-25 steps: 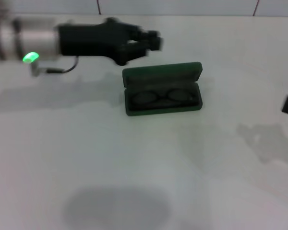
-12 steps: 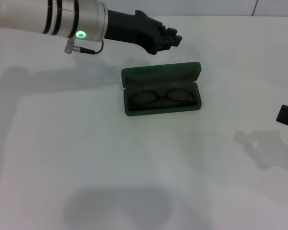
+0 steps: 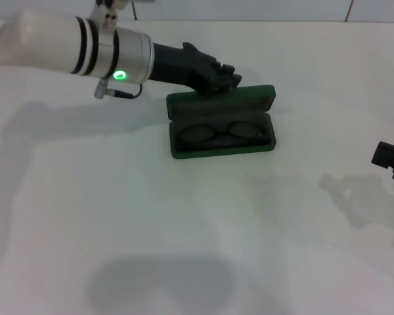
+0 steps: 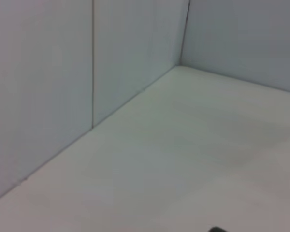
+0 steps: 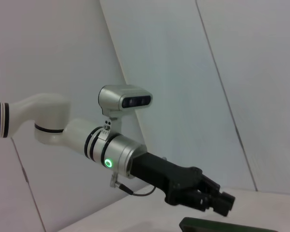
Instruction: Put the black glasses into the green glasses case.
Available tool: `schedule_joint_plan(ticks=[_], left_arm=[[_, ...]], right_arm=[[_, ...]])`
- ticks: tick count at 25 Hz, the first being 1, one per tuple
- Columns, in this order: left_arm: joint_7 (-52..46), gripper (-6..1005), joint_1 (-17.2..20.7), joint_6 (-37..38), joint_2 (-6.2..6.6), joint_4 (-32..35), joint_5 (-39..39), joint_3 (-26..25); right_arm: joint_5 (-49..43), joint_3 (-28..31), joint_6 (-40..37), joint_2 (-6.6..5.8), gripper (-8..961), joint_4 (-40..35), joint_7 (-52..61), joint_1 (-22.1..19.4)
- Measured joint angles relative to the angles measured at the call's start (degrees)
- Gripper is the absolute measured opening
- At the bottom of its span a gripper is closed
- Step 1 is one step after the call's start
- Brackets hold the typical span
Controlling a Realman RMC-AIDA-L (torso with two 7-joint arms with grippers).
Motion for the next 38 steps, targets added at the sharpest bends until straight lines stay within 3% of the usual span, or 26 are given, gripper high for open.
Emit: schedule_joint_plan(ticks=[5, 12, 26, 34, 38], left_arm=[[-0.4, 209, -0.2, -2.4, -0.94, -0.7, 2.3, -0.1], [-0.8, 208, -0.4, -2.6, -1.18, -0.9, 2.8, 0.3], [-0.7, 207, 1.0, 4.4, -1.58, -1.0, 3.6, 0.5], [-0.5, 207, 1.8, 5.6, -2.71, -1.0, 5.1, 0.7], [0.1, 207, 2.2, 6.1, -4.0, -0.7, 5.5, 0.7]], right_arm=[[-0.4, -1.3, 0.2, 0.0, 60, 0.3, 0.3, 0.7], [-0.5, -1.0, 0.7, 0.0, 60, 1.5, 0.2, 1.2], [-0.7, -1.4, 1.6, 0.14, 61, 1.5, 0.0, 1.6], [-0.9, -1.4, 1.6, 0.19, 62, 1.6, 0.0, 1.8], [-1.0, -1.4, 1.6, 0.12, 62, 1.6, 0.0, 1.8]])
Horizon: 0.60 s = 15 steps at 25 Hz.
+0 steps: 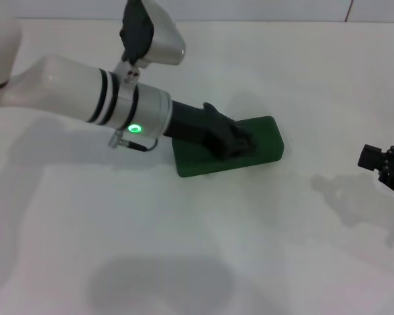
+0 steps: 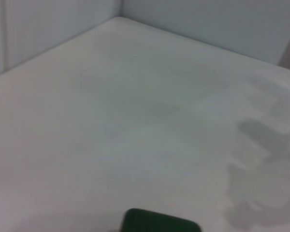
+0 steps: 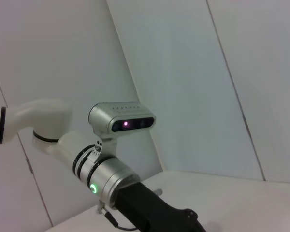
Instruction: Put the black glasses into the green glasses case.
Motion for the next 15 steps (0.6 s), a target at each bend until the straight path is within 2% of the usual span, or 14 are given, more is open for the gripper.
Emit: schedule_joint_plan(ticks=[4, 6, 11, 15], left_arm=[[0.5, 206, 1.3, 1.2, -1.53, 2.9, 0.3, 0.0], [0.8, 206, 3.8, 5.4, -1.82, 7.7, -1.7, 0.1], [1.1, 221, 9.6, 14.8, -1.55, 15.0, -8.9, -0.8], [1.8, 262, 16.2, 23.3, -1.38, 18.9, -15.4, -5.0]], right_arm=[[-0.3, 0.0, -0.3, -0.12, 62, 0.0, 0.1, -0.3], [-1.2, 0.0, -0.5, -0.21, 62, 0.0, 0.1, -0.4], [-3.6, -0.1, -0.6, -0.1, 63, -0.5, 0.1, 0.2], [-3.6, -1.0, -2.9, -0.01, 63, -1.5, 0.0, 1.1]])
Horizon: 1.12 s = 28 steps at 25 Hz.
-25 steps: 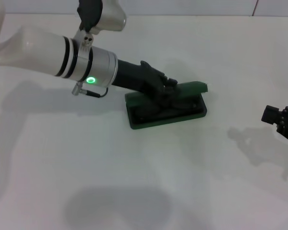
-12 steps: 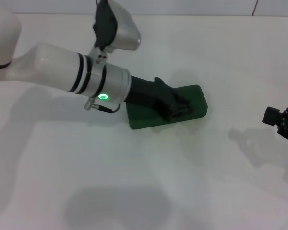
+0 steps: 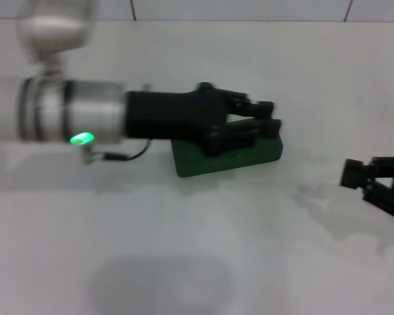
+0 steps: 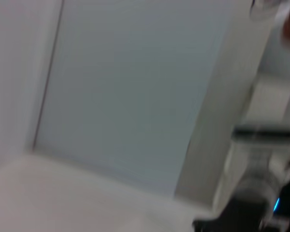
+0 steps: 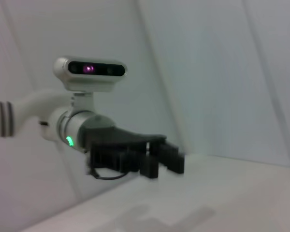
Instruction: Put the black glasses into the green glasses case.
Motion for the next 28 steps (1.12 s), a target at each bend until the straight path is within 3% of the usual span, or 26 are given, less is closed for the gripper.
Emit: schedule_joint_plan(ticks=[4, 7, 11, 15, 19, 28], left_arm=[[7.5, 334, 7.2, 8.3, 0.1, 2.8, -3.8, -1.6], [13.3, 389, 10.6, 14.2, 1.63, 2.0, -4.2, -1.7], [14.4, 489, 13.4, 18.4, 3.72, -0.2, -4.4, -2.9], [16.3, 675, 14.5, 19.8, 4.19, -2.9, -4.0, -6.7], [16.7, 721, 14.7, 20.1, 4.94, -4.6, -3.6, -7.4], [19.8, 743, 13.7, 20.1, 5.22, -5.7, -1.6, -7.5]], right_arm=[[-0.2, -1.7, -3.7, -0.04, 98, 0.5, 2.8, 3.6], [-0.2, -2.8, -6.6, -0.03, 202, 0.5, 4.8, 5.7], [1.8, -3.7, -10.1, 0.41, 367, -1.3, 4.6, 7.0], [3.8, -6.6, -10.4, 0.35, 551, -2.1, 4.7, 8.0], [4.6, -10.1, -9.8, 0.51, 715, -2.1, 4.8, 8.5], [8.6, -15.3, -5.5, 0.59, 715, -1.9, 1.3, 7.8]])
